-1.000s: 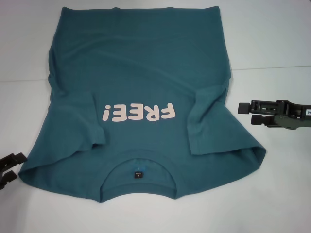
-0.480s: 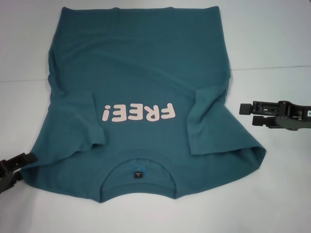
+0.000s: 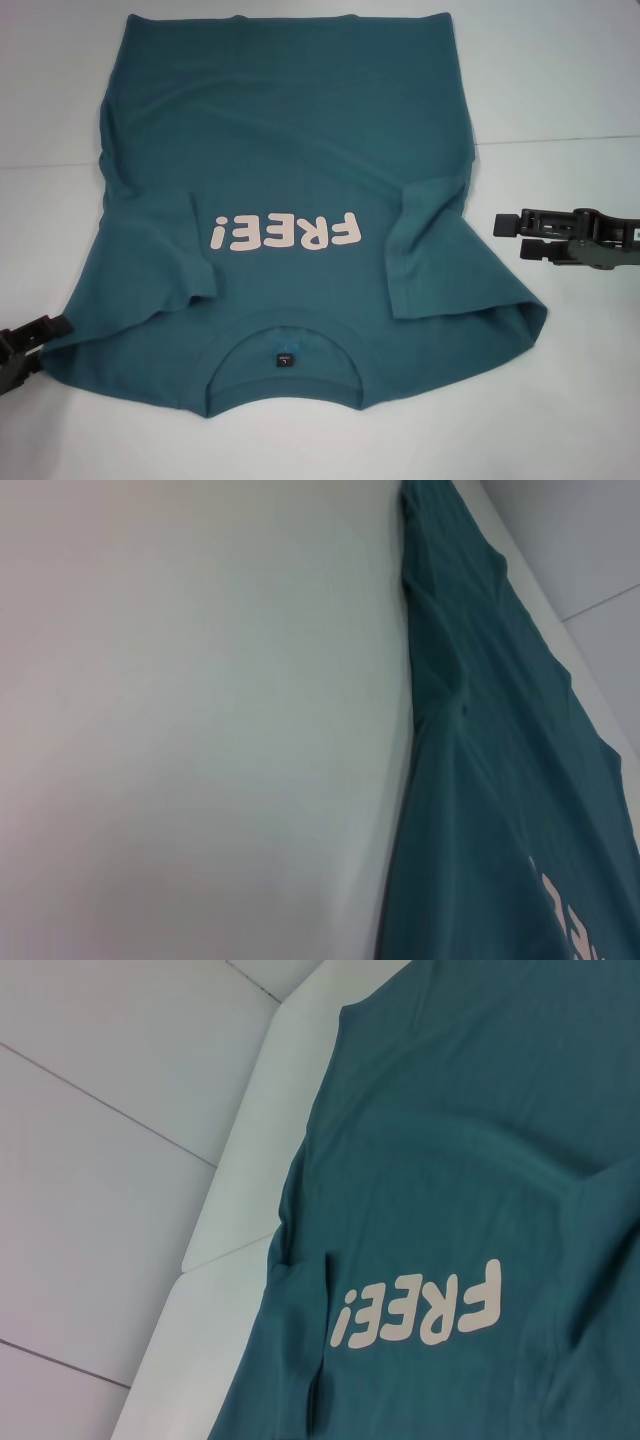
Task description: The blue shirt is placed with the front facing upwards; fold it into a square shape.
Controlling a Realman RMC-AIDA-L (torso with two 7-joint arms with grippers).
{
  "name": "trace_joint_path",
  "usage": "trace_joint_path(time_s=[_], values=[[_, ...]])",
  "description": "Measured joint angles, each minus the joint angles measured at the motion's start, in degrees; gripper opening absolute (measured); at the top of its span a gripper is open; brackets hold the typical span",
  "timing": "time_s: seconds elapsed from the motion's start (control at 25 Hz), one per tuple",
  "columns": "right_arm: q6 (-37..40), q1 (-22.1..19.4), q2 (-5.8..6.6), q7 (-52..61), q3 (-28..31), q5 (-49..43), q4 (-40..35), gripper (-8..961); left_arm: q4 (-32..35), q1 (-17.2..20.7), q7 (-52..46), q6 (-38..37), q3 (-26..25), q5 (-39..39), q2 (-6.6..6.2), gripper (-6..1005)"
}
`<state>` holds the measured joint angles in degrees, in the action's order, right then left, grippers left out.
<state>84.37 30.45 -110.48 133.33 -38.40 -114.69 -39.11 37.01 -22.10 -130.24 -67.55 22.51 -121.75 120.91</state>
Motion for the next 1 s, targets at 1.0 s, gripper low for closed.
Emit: trace_joint_path(time_s=[1.0], values=[[0.59,-0.14,0.0,-0.09,1.52,-0.01,0.19,903,0.83,-1.8,-2.86,0.39,1.24,-3.01,0.48,595]])
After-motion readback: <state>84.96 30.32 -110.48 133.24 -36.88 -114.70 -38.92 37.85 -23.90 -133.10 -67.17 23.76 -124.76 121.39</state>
